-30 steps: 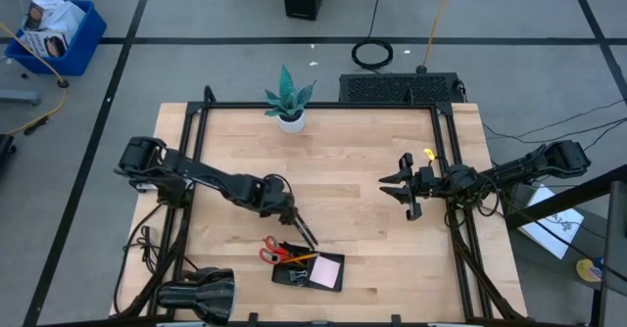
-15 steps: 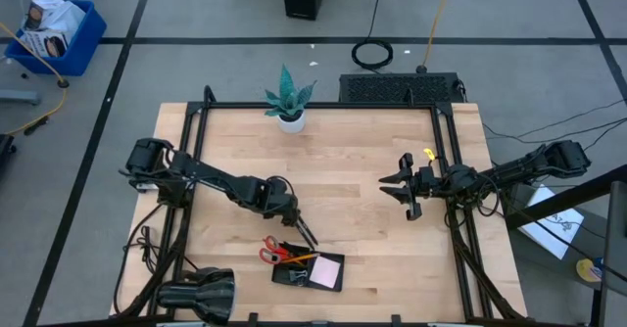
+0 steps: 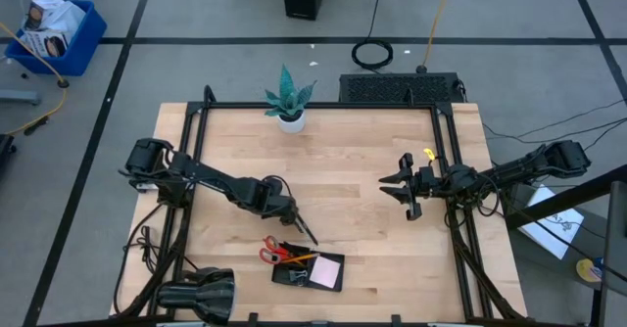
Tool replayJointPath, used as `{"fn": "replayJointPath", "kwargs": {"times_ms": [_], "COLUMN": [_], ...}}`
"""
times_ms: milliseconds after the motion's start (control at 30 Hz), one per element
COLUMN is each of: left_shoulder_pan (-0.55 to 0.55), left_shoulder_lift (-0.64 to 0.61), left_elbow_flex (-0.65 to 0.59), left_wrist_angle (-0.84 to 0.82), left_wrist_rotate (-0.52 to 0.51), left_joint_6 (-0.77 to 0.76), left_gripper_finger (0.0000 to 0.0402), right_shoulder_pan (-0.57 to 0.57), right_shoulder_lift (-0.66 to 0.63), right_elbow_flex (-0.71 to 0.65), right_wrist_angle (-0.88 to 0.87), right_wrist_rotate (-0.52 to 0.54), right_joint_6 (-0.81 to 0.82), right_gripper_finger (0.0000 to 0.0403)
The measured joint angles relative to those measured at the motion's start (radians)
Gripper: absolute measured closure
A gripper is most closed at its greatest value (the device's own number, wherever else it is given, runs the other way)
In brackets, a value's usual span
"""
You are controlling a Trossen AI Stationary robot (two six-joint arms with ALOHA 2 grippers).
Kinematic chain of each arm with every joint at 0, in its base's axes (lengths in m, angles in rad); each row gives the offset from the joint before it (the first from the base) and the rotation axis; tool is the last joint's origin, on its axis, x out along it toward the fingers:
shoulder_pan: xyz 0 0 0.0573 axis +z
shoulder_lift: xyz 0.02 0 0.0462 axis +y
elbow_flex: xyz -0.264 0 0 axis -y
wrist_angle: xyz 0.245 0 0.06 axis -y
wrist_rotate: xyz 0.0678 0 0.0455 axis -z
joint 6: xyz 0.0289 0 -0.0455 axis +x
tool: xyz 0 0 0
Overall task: Pick and place office supplies into organizer
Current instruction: Put the light green eraser into the black desk organizer
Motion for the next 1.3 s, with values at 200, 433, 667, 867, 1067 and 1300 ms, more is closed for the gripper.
{"fn": "replayJointPath", "kwargs": {"times_ms": [200, 433, 667, 867, 1067, 1300], "left_shoulder_pan": [-0.002, -0.007, -0.009, -0.021, -0.022, -0.026], "left_shoulder_lift": [0.000, 0.001, 0.004, 0.006, 0.024, 0.079], "left_elbow_flex": [0.000, 0.000, 0.034, 0.084, 0.086, 0.091], "left_wrist_angle": [-0.015, -0.048, -0.084, -0.125, -0.094, -0.057], "left_wrist_rotate": [0.002, 0.005, 0.011, -0.013, -0.036, -0.014], "left_joint_6": [-0.004, -0.010, 0.005, 0.025, 0.037, 0.024], "left_gripper_finger": [0.0050, 0.0050, 0.0050, 0.0051, 0.0051, 0.0051], "right_shoulder_pan": [0.000, 0.000, 0.000, 0.000, 0.000, 0.000], "right_shoulder_lift": [0.000, 0.000, 0.000, 0.000, 0.000, 0.000], "right_elbow_flex": [0.000, 0.000, 0.000, 0.000, 0.000, 0.000], "right_wrist_angle": [0.000, 0.000, 0.000, 0.000, 0.000, 0.001], "right_wrist_rotate": [0.000, 0.000, 0.000, 0.000, 0.000, 0.000], "right_joint_6": [0.000, 0.000, 0.000, 0.000, 0.000, 0.000], "right_gripper_finger": [0.0312, 0.0312, 0.0312, 0.0312, 0.0312, 0.0312]}}
